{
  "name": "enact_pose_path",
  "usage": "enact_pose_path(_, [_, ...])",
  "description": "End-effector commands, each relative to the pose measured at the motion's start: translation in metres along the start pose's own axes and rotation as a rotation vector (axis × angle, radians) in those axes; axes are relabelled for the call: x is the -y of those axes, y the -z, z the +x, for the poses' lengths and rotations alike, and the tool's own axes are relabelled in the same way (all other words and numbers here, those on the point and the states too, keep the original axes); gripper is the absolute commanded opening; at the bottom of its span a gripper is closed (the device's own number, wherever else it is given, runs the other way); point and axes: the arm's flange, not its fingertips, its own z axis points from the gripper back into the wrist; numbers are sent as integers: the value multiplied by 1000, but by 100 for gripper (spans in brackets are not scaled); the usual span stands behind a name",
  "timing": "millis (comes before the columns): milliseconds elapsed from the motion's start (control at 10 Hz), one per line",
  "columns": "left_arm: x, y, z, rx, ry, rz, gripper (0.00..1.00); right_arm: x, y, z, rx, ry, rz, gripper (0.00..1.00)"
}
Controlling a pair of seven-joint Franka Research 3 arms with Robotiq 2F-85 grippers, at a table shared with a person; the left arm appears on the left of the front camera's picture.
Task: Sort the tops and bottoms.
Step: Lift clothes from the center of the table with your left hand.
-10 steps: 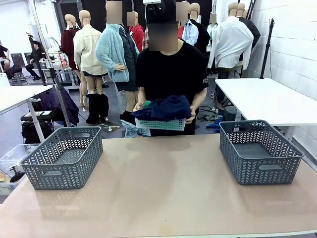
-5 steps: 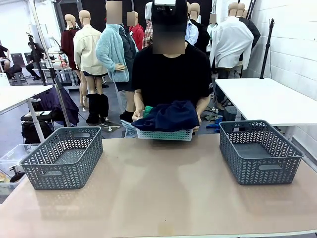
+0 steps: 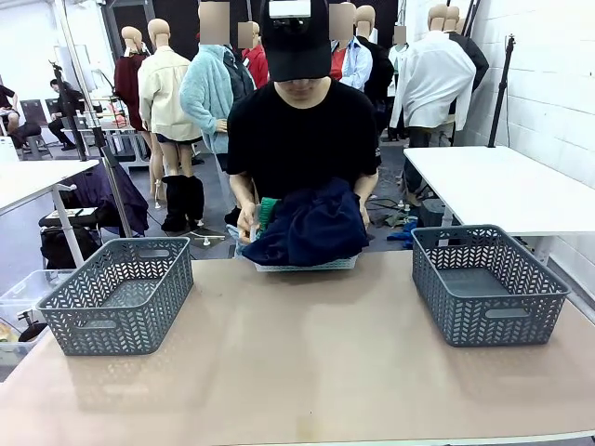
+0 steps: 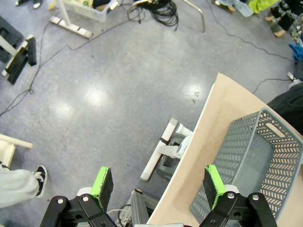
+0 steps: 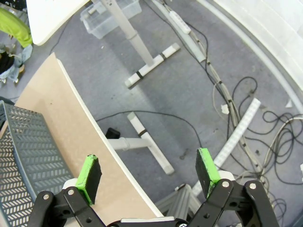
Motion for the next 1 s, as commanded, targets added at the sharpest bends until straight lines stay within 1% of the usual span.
enact_pose_path(0, [-2,-2,-3,7,9,5,100,-1,-3,-4,8,-19,-9,100])
enact_pose_path(900, [-2,-2,-3,7,9,5,100,-1,-3,-4,8,-19,-9,100])
